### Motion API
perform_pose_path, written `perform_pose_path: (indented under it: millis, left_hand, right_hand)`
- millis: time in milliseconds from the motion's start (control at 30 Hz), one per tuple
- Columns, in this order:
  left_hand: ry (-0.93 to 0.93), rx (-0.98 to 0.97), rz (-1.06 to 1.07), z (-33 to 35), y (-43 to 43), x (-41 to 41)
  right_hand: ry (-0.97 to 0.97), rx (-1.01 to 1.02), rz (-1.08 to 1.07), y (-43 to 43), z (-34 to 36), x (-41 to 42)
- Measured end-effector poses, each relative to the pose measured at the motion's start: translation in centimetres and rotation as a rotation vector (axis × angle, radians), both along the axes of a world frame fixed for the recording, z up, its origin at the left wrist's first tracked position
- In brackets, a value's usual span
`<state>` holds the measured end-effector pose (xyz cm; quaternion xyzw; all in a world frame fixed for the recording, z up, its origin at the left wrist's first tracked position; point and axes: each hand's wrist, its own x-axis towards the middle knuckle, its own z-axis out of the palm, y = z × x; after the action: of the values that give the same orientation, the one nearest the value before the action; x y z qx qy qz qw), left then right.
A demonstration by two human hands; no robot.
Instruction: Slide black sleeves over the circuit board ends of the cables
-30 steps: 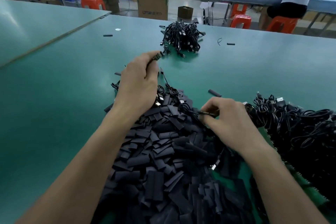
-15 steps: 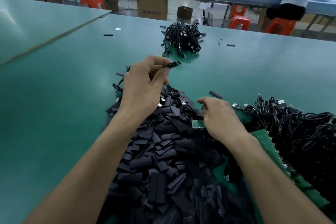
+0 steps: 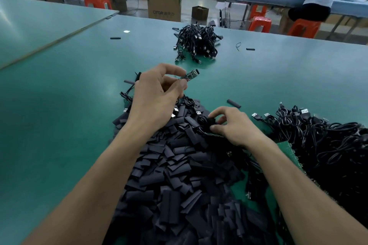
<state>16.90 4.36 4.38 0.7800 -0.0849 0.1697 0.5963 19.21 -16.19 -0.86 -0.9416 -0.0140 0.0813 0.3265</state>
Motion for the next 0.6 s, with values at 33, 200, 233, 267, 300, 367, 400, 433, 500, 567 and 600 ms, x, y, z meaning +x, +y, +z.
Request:
perform_pose_path:
  millis: [33,200,233,267,300,367,400,433,500,567,600]
  left_hand:
    - [0.002,0.001,-0.002,0.0,0.0,0.0]
    - [0.022,0.017,-0.005,-0.2,0.1,0.1]
    - [0.031,0.03,-0.009,-0.2,0.1,0.1]
    - [0.042,0.05,-0.019,-0.3,0.1,0.1]
    - [0.054,0.072,-0.036,-0.3,0.2,0.0]
    - [0.082,0.115,-0.085,-0.4,0.2,0.0]
    - [0.091,0.138,-0.104,-0.5,0.1,-0.1]
    - [0.09,0.164,-0.116,-0.5,0.0,-0.1]
    - [0.085,0.206,-0.14,-0.5,-0.2,-0.3]
    - [0.089,0.23,-0.169,-0.6,-0.3,-0.4]
    - [0.092,0.24,-0.179,-0.6,-0.4,-0.5]
  right_hand:
    - [-0.034,0.022,-0.017,0.0,0.0,-0.2]
    - [-0.189,0.067,-0.065,0.0,0.3,-0.9]
    - [-0.231,0.099,-0.08,0.0,0.5,-1.1]
    - [-0.283,0.135,-0.103,-0.1,0.8,-1.3]
    - [-0.345,0.174,-0.132,-0.3,1.1,-1.5]
    - [-0.462,0.287,-0.198,-0.5,1.7,-1.9]
    - [-0.491,0.368,-0.222,-0.5,1.9,-2.2]
    - [-0.498,0.448,-0.233,-0.5,2.2,-2.5]
    - [-0.483,0.557,-0.219,-0.4,2.4,-3.2]
    - [-0.474,0.613,-0.177,-0.3,2.5,-3.8]
    - [-0.473,0.638,-0.155,-0.2,2.6,-4.1]
